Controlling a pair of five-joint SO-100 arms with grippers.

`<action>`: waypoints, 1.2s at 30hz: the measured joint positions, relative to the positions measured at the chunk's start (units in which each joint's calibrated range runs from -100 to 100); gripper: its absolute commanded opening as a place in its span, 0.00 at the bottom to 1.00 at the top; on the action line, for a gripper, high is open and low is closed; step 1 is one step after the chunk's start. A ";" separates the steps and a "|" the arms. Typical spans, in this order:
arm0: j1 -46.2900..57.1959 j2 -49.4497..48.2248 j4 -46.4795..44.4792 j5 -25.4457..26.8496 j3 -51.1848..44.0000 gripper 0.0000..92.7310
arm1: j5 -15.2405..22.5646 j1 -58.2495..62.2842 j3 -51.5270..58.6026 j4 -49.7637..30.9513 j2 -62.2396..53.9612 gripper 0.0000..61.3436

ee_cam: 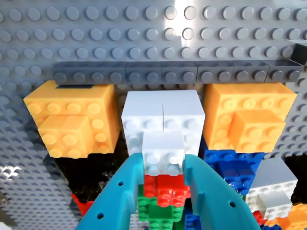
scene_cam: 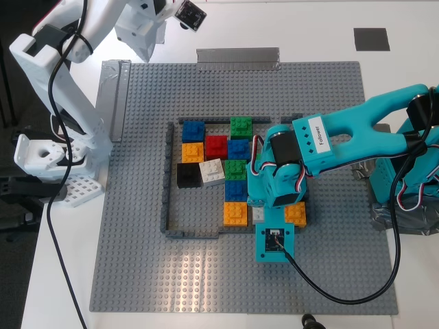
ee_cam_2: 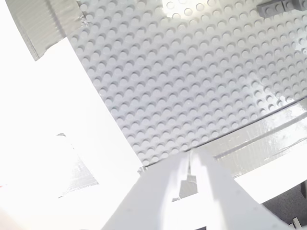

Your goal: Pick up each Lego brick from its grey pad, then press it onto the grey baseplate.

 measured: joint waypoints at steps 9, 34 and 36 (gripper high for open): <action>0.00 0.00 0.00 0.00 0.00 0.26 | -0.68 0.00 0.00 0.97 -0.09 0.01; 4.37 -1.01 17.57 -0.31 -19.61 0.25 | -0.29 0.00 0.00 1.05 -1.47 0.00; 6.66 -3.55 19.39 -0.31 -22.24 0.21 | -0.73 0.00 0.00 1.05 -1.47 0.00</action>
